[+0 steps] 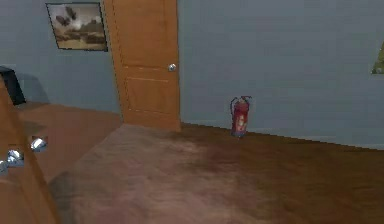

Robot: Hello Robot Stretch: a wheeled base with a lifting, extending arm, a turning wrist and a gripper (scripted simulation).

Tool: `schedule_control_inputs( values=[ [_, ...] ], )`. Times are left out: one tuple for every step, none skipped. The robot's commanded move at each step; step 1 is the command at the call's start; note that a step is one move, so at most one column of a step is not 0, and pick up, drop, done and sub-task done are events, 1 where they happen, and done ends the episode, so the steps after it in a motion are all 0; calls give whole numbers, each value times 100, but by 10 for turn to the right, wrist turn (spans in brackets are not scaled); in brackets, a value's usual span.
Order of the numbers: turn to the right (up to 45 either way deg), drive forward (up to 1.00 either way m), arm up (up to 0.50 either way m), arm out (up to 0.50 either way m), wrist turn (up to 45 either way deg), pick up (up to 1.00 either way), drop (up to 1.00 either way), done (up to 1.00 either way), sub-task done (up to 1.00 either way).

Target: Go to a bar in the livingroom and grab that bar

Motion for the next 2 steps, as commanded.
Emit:
schedule_control_inputs(
  values=[
    [0, 90, 0, 0, 0, 0, 0, 0, 0],
    [-450, 0, 0, 0, 0, 0, 0, 0, 0]
  ],
)
